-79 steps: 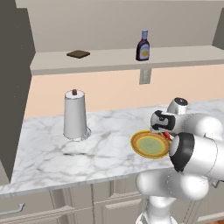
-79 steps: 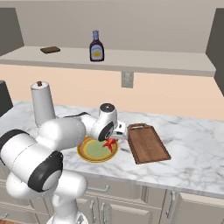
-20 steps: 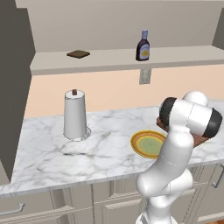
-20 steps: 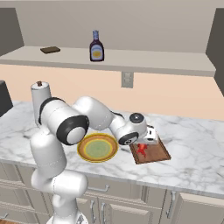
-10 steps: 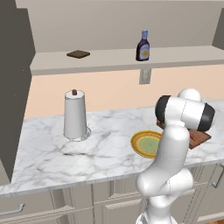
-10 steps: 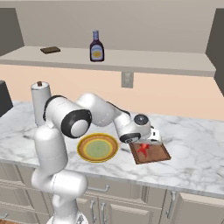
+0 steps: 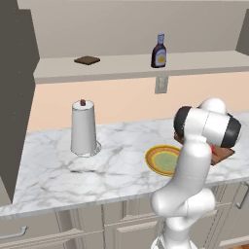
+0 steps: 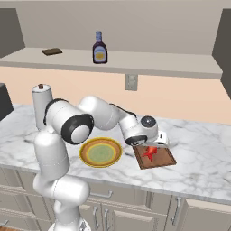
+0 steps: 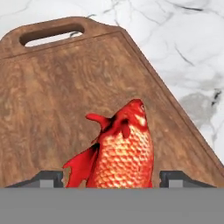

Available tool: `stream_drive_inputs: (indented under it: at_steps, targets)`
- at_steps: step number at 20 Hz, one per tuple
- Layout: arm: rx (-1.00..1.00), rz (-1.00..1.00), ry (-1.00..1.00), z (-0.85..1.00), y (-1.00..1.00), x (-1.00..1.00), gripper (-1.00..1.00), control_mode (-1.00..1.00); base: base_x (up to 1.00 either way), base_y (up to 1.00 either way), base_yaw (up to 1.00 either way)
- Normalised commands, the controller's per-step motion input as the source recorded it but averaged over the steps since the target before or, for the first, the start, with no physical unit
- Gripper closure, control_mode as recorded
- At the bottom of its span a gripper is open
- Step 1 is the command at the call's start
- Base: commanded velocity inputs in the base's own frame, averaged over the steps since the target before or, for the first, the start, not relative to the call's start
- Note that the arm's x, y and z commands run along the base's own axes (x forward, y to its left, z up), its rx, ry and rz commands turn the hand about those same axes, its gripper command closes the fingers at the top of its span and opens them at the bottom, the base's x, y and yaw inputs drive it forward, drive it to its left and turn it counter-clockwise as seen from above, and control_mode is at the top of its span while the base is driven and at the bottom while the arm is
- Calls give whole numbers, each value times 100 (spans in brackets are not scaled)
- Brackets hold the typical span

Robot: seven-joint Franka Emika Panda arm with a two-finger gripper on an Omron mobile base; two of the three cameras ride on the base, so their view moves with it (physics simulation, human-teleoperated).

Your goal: Pick the fish from the plate and place it on the cutting board. Then pick the condiment bottle from the cabinet and place it next to the cutting board.

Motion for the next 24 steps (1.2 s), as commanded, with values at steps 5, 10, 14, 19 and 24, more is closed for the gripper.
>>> stream_drive_inputs:
  at_steps: [5, 10, 14, 19, 24]
  targets:
    - [0, 0, -6, 41, 0, -1, -100, -100, 0, 0, 0]
    - [0, 0, -5, 26, 5, -7, -100, -100, 0, 0, 0]
    - [0, 0, -3, 19, 16, -26, -100, -100, 0, 0, 0]
    - [0, 0, -1, 15, 26, -39, -100, -100, 0, 0, 0]
    - [0, -3, 0, 24, 38, -43, -100, -100, 0, 0, 0]
